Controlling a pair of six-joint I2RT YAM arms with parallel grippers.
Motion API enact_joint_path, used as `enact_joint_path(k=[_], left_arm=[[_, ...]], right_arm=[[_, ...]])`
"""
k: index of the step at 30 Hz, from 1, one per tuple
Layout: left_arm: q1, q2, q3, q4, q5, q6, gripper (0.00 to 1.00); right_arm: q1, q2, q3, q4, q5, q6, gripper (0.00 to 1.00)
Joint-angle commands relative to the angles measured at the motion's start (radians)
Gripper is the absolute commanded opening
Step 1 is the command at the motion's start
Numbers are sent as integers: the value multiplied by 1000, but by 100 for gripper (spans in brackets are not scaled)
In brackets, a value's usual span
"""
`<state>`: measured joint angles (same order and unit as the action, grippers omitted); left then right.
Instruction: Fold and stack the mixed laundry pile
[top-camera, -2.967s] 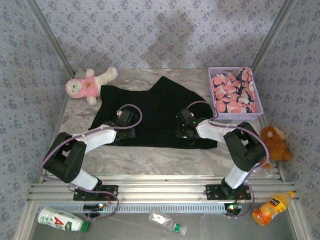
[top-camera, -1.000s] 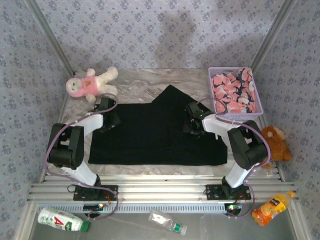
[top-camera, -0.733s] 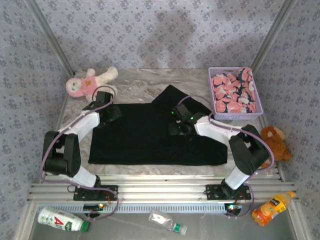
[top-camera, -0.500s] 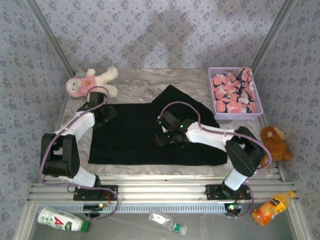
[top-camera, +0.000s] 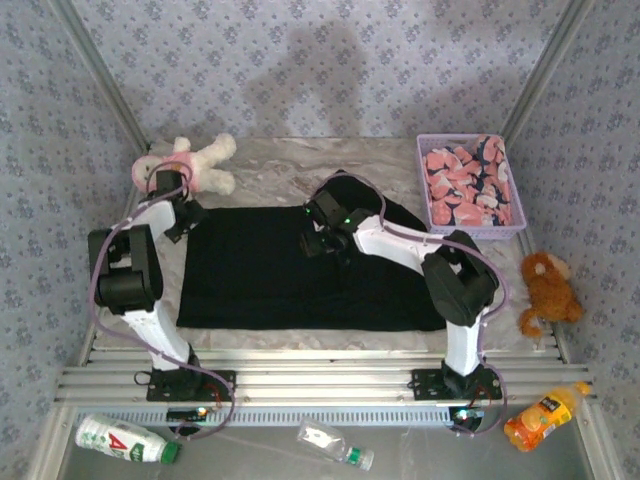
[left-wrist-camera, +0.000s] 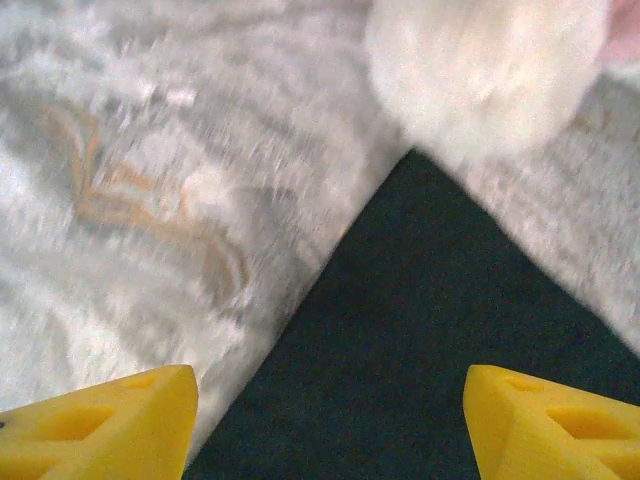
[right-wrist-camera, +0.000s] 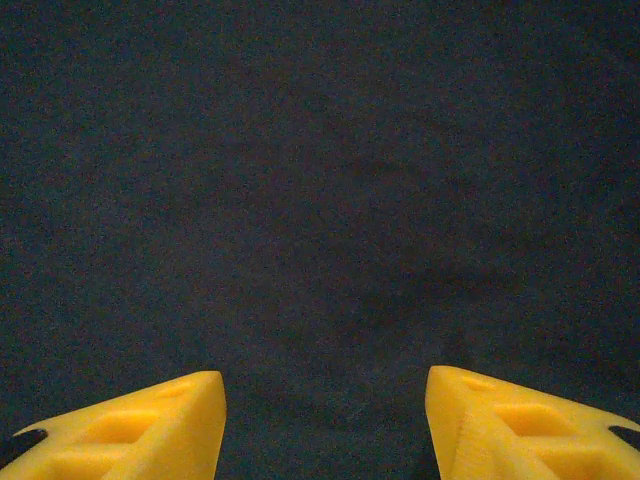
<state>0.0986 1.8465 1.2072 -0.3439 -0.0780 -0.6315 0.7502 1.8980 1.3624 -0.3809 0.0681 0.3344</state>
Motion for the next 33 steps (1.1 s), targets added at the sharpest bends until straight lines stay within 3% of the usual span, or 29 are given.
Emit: enact_joint_path(k=[1,9,12,15,17,24,33], left_arm=[[1,73,81,4,-14,-14,70],[3,250,218,-58,52,-20,58],[0,264,221,-58,60,-28,40],[1,278,245,-85,84,-13,10],[0,247,222,-72,91,-8,1],[-18,77,91,4,144,-22,0],[-33,-21,33,14,152,-29,0]], right_arm=[[-31,55,51,-16,18,-23,57],[-121,91,104,9,19,-19,58],[-176,96,124,35,17,4,58],[-230,128,166,40,17,23,60],[-264,166,210,29,18,33,61],[-343,351,444,-22,-7,65,63],[-350,672,899,-285,23,81,62]])
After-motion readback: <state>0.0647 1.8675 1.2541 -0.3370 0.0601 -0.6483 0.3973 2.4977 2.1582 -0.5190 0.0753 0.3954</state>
